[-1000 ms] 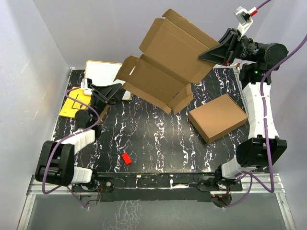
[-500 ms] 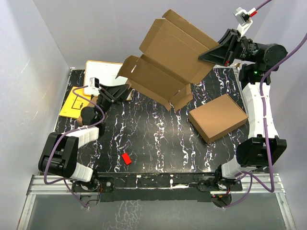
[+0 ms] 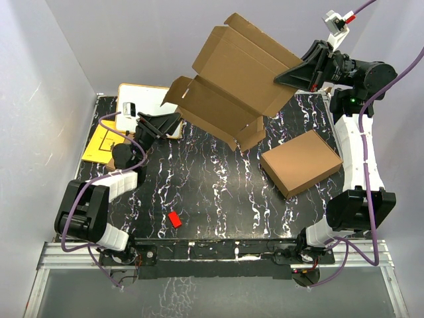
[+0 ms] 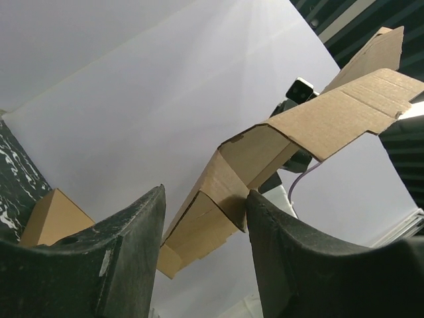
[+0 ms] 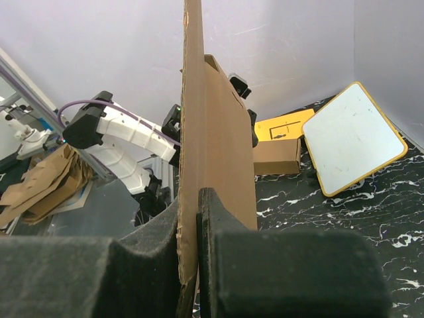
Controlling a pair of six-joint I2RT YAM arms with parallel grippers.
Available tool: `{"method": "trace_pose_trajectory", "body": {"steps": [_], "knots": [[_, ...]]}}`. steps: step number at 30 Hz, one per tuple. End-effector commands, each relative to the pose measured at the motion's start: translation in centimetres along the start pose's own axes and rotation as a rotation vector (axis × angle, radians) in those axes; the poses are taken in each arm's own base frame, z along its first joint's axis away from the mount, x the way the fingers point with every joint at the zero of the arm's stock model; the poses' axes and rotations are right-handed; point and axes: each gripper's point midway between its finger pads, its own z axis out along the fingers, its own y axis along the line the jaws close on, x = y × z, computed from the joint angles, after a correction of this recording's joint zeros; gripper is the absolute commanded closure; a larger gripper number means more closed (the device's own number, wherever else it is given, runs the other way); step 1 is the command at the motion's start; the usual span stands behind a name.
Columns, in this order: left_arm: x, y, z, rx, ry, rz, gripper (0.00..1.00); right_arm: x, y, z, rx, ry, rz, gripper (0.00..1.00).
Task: Fold the paper box
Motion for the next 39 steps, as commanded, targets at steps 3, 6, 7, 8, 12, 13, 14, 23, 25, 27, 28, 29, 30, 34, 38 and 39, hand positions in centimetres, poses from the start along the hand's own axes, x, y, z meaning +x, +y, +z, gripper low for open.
{"method": "trace_pose_trajectory", "body": {"steps": [3, 6, 7, 8, 12, 13, 14, 23, 25, 27, 28, 29, 30, 34, 38, 39], "knots": [[-0.5, -6.0, 0.5, 0.245, -0.03, 0.248, 0.5, -1.2, 1.8, -0.1, 0.006, -0.045, -0.059, 0.92], [-0.6, -6.2, 0.5, 0.25, -0.04, 0.285, 0.5, -1.2, 1.9, 0.0, 0.004, -0.046, -0.058, 0.92], [-0.7, -6.2, 0.5, 0.25, -0.045, 0.293, 0.5, -1.2, 1.9, 0.0, 0.004, -0.046, -0.06, 0.92], [-0.8, -6.2, 0.5, 0.249, -0.052, 0.296, 0.5, -1.2, 1.9, 0.0, 0.003, -0.046, -0.059, 0.92], [-1.1, -6.0, 0.8, 0.247, -0.063, 0.289, 0.51, -1.1, 1.9, -0.1, 0.004, -0.046, -0.056, 0.92], [-1.2, -6.0, 0.9, 0.247, -0.065, 0.284, 0.51, -1.2, 2.0, -0.1, 0.004, -0.046, -0.057, 0.92], [-1.2, -6.0, 1.0, 0.25, -0.064, 0.28, 0.51, -1.1, 2.0, -0.1, 0.004, -0.046, -0.056, 0.92], [-1.5, -6.6, 1.4, 0.265, -0.064, 0.232, 0.59, -1.2, 2.0, -0.1, 0.003, -0.047, -0.059, 0.92], [-1.4, -6.7, 1.3, 0.265, -0.061, 0.228, 0.6, -1.1, 2.0, -0.1, 0.003, -0.046, -0.059, 0.92], [-1.4, -6.6, 1.2, 0.262, -0.061, 0.225, 0.62, -1.2, 2.0, -0.1, 0.003, -0.046, -0.06, 0.92], [-1.3, -6.6, 1.1, 0.262, -0.059, 0.223, 0.64, -1.1, 2.1, 0.0, 0.002, -0.046, -0.06, 0.92], [-1.3, -6.6, 1.1, 0.261, -0.059, 0.222, 0.67, -1.2, 2.0, -0.1, 0.003, -0.046, -0.06, 0.92], [-1.2, -6.5, 1.0, 0.257, -0.058, 0.218, 0.69, -1.2, 2.1, 0.0, 0.002, -0.047, -0.06, 0.92], [-1.1, -6.1, 0.9, 0.247, -0.051, 0.207, 0.73, -1.2, 1.9, -0.1, 0.004, -0.049, -0.057, 0.92], [-1.0, -5.9, 0.9, 0.243, -0.046, 0.203, 0.82, -1.1, 1.9, -0.1, 0.004, -0.05, -0.056, 0.92], [-1.0, -6.0, 0.9, 0.245, -0.046, 0.205, 0.84, -1.1, 1.9, -0.1, 0.005, -0.049, -0.056, 0.92]]}}
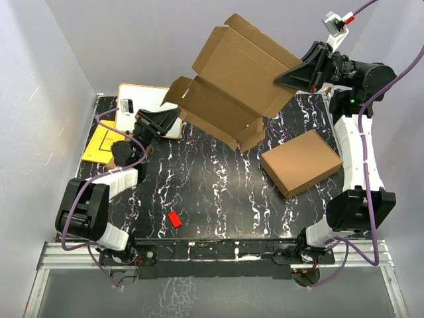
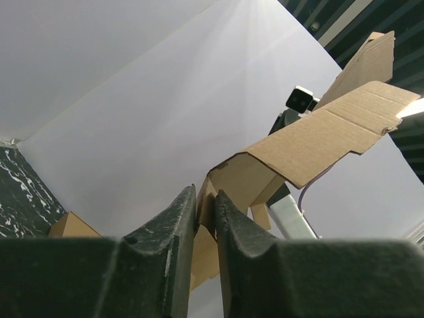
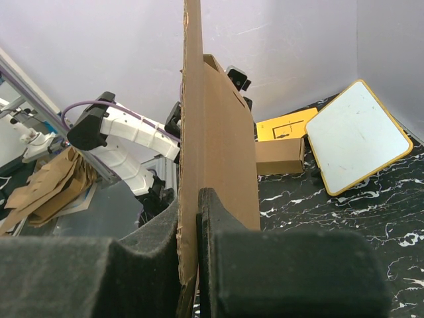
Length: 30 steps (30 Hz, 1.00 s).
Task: Fold the paper box
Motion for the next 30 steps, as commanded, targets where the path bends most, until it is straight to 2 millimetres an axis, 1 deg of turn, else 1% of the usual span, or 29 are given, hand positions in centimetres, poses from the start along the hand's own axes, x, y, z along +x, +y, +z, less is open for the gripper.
{"method": "trace_pose_trajectory", "body": {"steps": [1, 3, 5, 6, 15, 17, 18, 20, 22, 25, 27, 30], "knots": [[-0.3, -5.3, -0.1, 0.212, -0.018, 0.099, 0.86, -1.3, 1.9, -0.1, 0.004, -0.046, -0.078, 0.92], [-0.3, -5.3, -0.1, 0.212, -0.017, 0.099, 0.9, -1.2, 1.9, -0.1, 0.005, -0.047, -0.077, 0.92], [-0.2, -5.3, -0.1, 0.214, -0.012, 0.101, 0.98, -1.2, 1.8, 0.0, 0.004, -0.046, -0.076, 0.92], [-0.2, -5.3, -0.1, 0.214, -0.01, 0.105, 1.0, -1.2, 1.8, 0.0, 0.004, -0.045, -0.076, 0.92], [0.0, -5.3, -0.6, 0.208, -0.016, 0.139, 1.0, -0.9, 1.3, -0.1, 0.01, -0.047, -0.069, 0.92], [0.2, -4.8, -0.9, 0.193, -0.01, 0.136, 0.9, -0.8, 1.1, -0.1, 0.011, -0.045, -0.066, 0.92], [0.4, -4.5, -1.1, 0.183, -0.009, 0.139, 0.82, -0.7, 1.0, -0.2, 0.014, -0.044, -0.068, 0.92], [0.7, -3.7, -1.9, 0.155, -0.009, 0.15, 0.68, -0.5, 0.7, -0.2, 0.018, -0.041, -0.068, 0.92], [0.9, -2.7, -3.2, 0.114, -0.016, 0.164, 0.58, -0.2, 0.4, -0.3, 0.024, -0.038, -0.066, 0.92], [0.4, -1.2, -5.7, 0.042, -0.047, 0.202, 0.47, 0.4, -0.3, -0.4, 0.033, -0.033, -0.063, 0.92], [0.1, -0.4, -7.8, -0.007, -0.069, 0.222, 0.43, 0.9, -0.9, -0.5, 0.044, -0.034, -0.055, 0.92], [-0.7, -0.1, -10.2, -0.054, -0.1, 0.263, 0.36, 1.9, -1.8, -0.7, 0.06, -0.037, -0.035, 0.92]]}}
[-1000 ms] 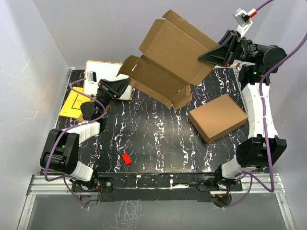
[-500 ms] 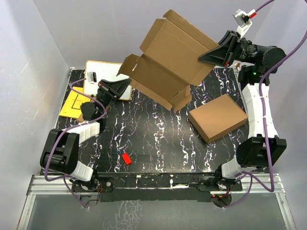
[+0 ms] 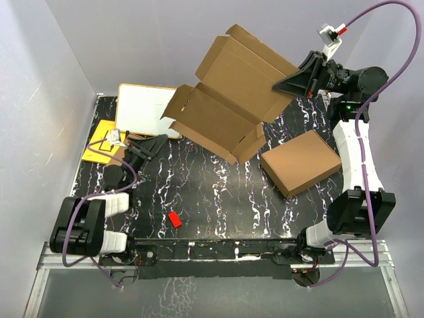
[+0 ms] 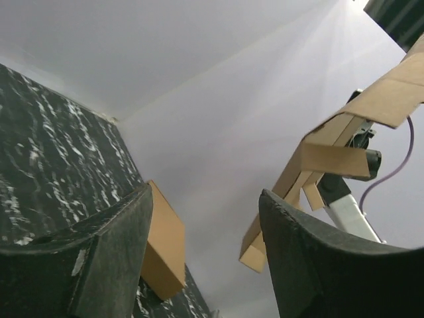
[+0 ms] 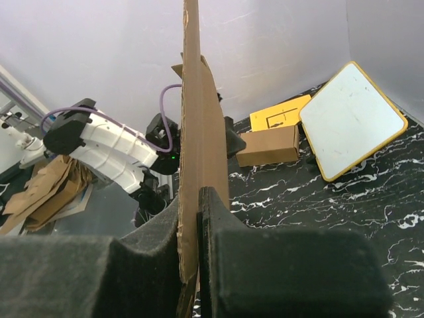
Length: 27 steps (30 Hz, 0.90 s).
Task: Fold the paper box
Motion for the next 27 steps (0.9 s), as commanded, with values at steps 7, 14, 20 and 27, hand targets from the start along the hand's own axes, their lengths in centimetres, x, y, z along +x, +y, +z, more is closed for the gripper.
{"method": "trace_pose_trajectory", "body": {"steps": [7, 14, 20, 27], "knots": [[-1.8, -4.5, -3.5, 0.085, -0.046, 0.411, 0.25, 1.9, -1.5, -0.4, 0.068, -0.034, -0.033, 0.92], [-3.0, -5.7, -2.8, -0.04, 0.019, 0.606, 0.27, 5.0, -3.9, -0.9, 0.115, 0.005, -0.031, 0.92], [-3.5, -6.1, -2.3, -0.102, 0.089, 0.7, 0.32, 7.6, -5.0, -1.3, 0.14, 0.042, -0.036, 0.92], [-2.4, -5.3, -2.2, -0.094, 0.154, 0.669, 0.32, 11.2, -5.9, -1.8, 0.14, 0.088, -0.039, 0.92]]}}
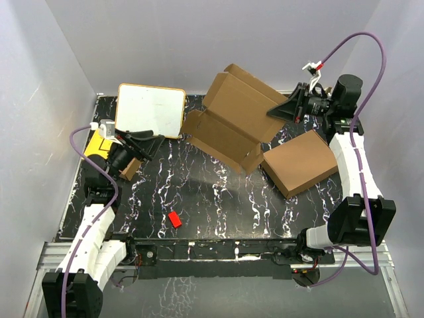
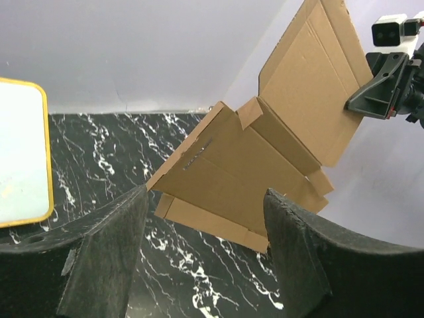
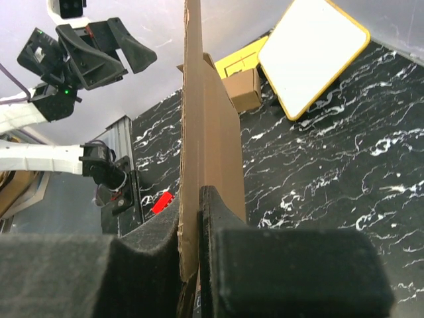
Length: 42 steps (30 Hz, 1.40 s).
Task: Fold the paper box
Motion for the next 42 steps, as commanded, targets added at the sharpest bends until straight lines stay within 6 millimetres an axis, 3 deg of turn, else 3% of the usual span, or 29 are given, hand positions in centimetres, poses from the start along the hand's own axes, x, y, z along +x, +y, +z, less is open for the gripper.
{"method": "trace_pose_trajectory", "body": {"steps": [1, 13, 24, 28, 35, 42], "knots": [[1.0, -0.1, 0.1, 0.022, 0.059, 0.005, 0.33, 1.7, 0.5, -0.3, -0.008, 0.022, -0.095, 0.92], [7.5, 0.1, 1.8, 0.095, 0.19, 0.082, 0.31, 6.7, -1.7, 0.5, 0.053, 0.128, -0.184, 0.92], [12.6, 3.7, 2.3, 0.03, 0.266, 0.136, 0.29, 10.6, -1.7, 1.0, -0.041, 0.181, -0.179, 0.92], [13.1, 5.6, 1.9, -0.063, 0.239, 0.126, 0.29, 10.9, -1.6, 1.0, -0.047, 0.181, -0.192, 0.92], [13.7, 5.4, 2.2, -0.044, 0.256, 0.082, 0.31, 11.7, -2.0, 0.9, -0.048, 0.184, -0.217, 0.92], [14.1, 5.3, 1.2, -0.055, 0.237, 0.04, 0.32, 12.8, -2.3, 0.8, -0.049, 0.191, -0.237, 0.92]]}}
